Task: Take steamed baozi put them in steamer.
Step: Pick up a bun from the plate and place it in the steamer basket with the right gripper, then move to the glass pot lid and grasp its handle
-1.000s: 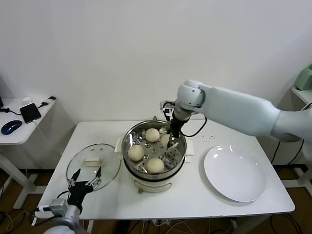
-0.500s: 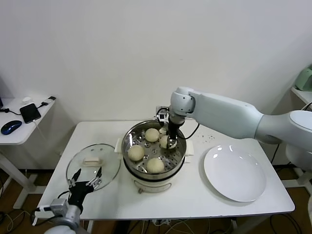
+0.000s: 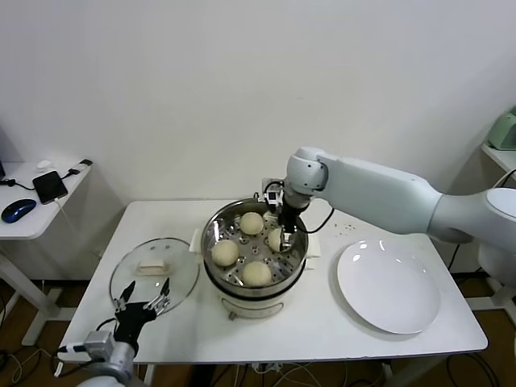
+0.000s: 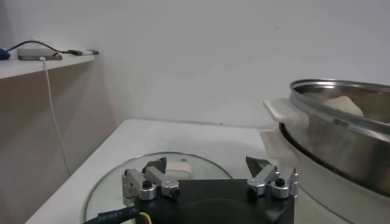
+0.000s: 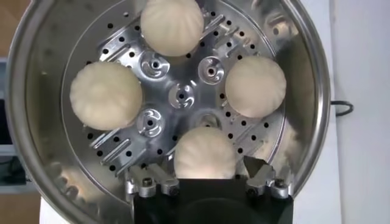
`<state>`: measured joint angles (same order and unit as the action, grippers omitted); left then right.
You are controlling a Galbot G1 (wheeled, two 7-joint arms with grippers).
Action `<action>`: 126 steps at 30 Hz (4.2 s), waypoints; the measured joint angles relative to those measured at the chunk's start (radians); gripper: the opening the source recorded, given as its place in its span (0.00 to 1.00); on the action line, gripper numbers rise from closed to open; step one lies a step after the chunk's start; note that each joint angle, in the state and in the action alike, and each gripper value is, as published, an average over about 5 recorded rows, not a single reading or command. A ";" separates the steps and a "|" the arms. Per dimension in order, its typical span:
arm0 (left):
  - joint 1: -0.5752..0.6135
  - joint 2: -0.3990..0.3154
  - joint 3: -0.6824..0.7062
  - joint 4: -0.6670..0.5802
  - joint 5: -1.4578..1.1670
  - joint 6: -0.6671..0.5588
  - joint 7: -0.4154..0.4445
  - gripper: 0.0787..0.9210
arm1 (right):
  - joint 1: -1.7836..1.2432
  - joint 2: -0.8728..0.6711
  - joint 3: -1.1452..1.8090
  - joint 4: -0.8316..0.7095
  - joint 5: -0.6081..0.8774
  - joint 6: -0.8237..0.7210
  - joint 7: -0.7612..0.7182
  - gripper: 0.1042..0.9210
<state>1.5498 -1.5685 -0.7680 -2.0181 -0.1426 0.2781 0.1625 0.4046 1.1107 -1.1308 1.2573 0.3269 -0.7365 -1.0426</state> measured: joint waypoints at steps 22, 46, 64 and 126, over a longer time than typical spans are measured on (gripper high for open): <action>0.036 -0.009 0.007 -0.003 -0.149 -0.174 -0.103 0.88 | -0.584 -0.273 0.911 0.323 0.157 0.134 0.351 0.88; -0.026 0.035 -0.023 0.120 0.157 -0.343 -0.102 0.88 | -1.547 0.138 1.710 0.419 0.206 0.782 0.731 0.88; -0.116 0.181 -0.029 0.267 1.062 -0.324 -0.245 0.88 | -1.747 0.199 1.750 0.414 0.220 0.905 0.785 0.88; -0.401 0.291 0.181 0.625 1.517 -0.257 -0.214 0.88 | -1.813 0.212 1.745 0.382 0.211 0.945 0.791 0.88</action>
<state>1.1489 -1.2777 -0.5867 -1.3932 1.3743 0.0216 -0.0510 -1.4080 1.3222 0.6141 1.6392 0.5381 0.2089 -0.2520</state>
